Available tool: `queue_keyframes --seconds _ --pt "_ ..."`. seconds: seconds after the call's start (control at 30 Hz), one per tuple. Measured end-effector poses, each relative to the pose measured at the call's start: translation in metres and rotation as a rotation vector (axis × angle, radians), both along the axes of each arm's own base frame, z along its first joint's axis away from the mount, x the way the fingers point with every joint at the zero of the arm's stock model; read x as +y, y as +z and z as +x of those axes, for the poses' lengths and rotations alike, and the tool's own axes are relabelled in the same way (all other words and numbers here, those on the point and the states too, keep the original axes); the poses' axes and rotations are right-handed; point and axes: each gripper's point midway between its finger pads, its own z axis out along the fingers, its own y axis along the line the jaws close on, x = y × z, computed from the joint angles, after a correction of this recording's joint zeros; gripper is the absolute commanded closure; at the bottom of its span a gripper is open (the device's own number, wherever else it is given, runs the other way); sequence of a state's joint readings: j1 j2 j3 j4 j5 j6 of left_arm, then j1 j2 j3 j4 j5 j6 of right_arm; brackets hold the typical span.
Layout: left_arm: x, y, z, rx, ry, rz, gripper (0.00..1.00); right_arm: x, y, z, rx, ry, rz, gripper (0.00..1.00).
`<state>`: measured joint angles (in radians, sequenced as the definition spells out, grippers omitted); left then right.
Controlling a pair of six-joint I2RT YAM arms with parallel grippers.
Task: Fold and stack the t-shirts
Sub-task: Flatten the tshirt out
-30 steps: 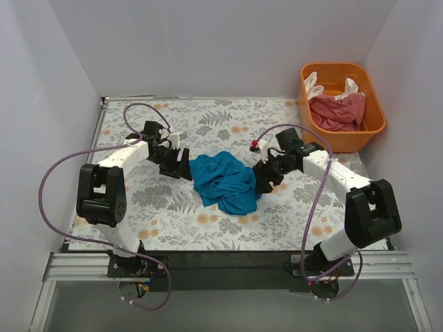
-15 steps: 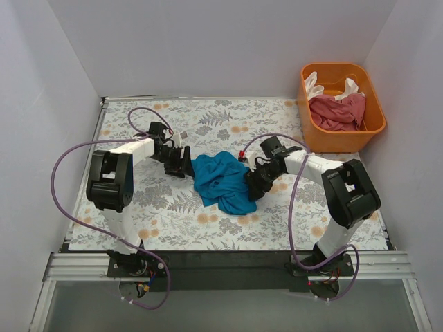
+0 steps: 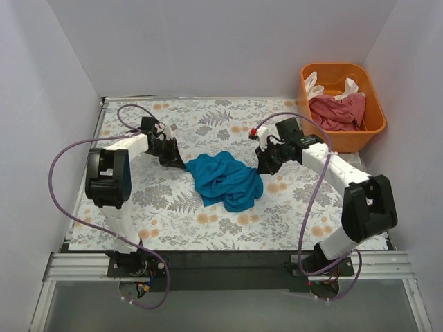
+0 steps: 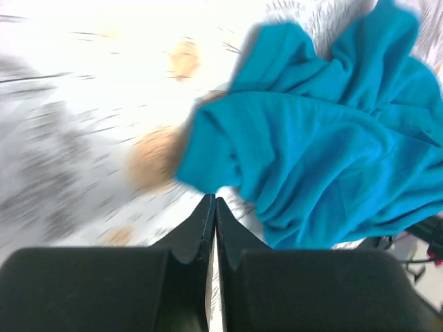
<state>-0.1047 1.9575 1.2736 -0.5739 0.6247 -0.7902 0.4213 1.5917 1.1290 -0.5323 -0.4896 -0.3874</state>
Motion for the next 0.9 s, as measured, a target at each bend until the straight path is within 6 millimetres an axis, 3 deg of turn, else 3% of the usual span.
queue_keyframes --seconds 0.13,0.23,0.3,0.37,0.4,0.43,0.53,0.57,0.73,0.8,0.83,0.9 --pt "0.045 0.033 0.014 -0.088 0.100 0.024 1.00 -0.024 0.039 0.016 -0.142 -0.042 0.000 0.99" --pt "0.079 0.066 0.013 -0.190 0.159 0.071 1.00 -0.037 0.053 0.016 -0.204 -0.049 -0.028 0.99" --pt "0.092 0.087 0.005 -0.255 0.168 0.103 1.00 -0.045 0.058 0.014 -0.234 -0.043 -0.053 0.99" --pt "0.092 0.098 -0.002 -0.298 0.139 0.115 0.81 -0.053 0.061 0.011 -0.258 -0.041 -0.083 0.99" --pt "0.088 0.102 -0.006 -0.309 0.110 0.110 0.60 -0.056 0.061 0.010 -0.267 -0.039 -0.093 0.99" --pt "0.083 0.102 -0.009 -0.315 0.079 0.104 0.50 -0.060 0.061 0.007 -0.269 -0.039 -0.104 0.99" --pt "0.062 0.084 -0.016 -0.275 0.005 0.078 0.18 -0.068 0.063 0.002 -0.270 -0.042 -0.123 0.99" --pt "0.052 0.074 -0.019 -0.250 -0.023 0.073 0.18 -0.069 0.063 0.001 -0.270 -0.042 -0.125 0.99" --pt "-0.004 0.023 -0.032 -0.165 -0.178 0.099 0.18 -0.072 0.061 -0.003 -0.255 -0.039 -0.138 0.99" --pt "-0.017 0.006 -0.034 -0.140 -0.209 0.115 0.21 -0.073 0.064 -0.004 -0.254 -0.037 -0.139 0.99" --pt "-0.020 -0.001 -0.032 -0.128 -0.212 0.127 0.23 -0.073 0.066 -0.004 -0.255 -0.037 -0.138 0.99" --pt "-0.022 -0.001 -0.016 -0.147 -0.194 0.143 0.42 -0.073 0.071 -0.003 -0.265 -0.039 -0.136 0.99"
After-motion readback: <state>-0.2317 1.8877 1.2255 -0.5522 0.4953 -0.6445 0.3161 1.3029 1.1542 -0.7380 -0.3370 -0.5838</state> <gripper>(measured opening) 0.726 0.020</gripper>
